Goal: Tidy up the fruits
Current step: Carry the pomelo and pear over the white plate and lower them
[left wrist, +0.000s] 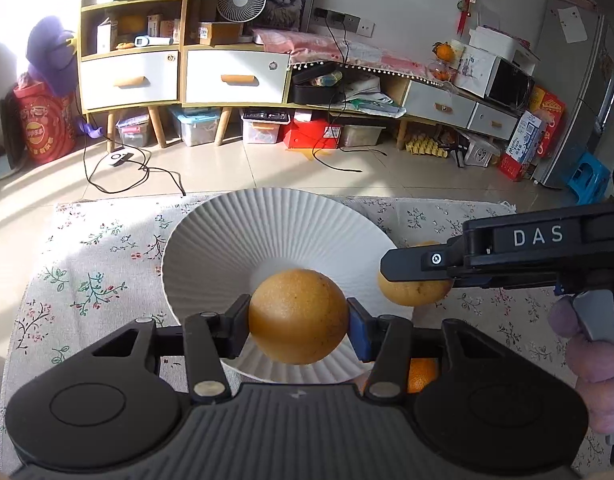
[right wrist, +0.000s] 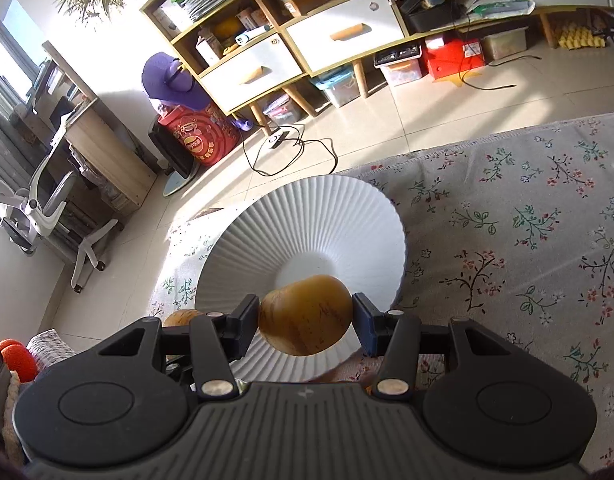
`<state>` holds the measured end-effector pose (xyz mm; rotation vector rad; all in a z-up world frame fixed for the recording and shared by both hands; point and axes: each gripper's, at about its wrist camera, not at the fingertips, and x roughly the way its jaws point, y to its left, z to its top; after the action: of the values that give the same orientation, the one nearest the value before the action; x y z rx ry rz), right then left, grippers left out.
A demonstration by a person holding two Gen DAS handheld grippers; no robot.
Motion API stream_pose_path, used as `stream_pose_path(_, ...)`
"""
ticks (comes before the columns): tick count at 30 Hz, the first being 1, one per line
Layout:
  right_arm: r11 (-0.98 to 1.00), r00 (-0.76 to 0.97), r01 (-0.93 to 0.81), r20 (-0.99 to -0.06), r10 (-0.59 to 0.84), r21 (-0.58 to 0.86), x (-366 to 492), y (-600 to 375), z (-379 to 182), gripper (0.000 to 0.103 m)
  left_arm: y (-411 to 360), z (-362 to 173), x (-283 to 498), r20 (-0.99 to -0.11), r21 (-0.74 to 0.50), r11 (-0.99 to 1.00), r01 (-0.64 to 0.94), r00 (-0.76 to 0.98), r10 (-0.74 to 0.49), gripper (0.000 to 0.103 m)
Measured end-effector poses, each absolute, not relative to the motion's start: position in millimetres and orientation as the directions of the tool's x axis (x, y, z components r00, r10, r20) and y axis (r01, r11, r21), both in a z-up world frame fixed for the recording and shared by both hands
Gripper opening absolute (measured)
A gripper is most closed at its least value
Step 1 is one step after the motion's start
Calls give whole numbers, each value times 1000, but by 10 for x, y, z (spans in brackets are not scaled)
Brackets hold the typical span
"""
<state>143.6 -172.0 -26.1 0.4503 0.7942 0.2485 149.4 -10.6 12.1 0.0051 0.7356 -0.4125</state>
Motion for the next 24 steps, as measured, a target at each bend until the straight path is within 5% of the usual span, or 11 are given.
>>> stream_pose_path(24, 921, 706, -108, -623, 337, 375, 1896, -1638, -494, 47, -262, -270, 1869, -630, -66, 897, 437, 679, -377, 38)
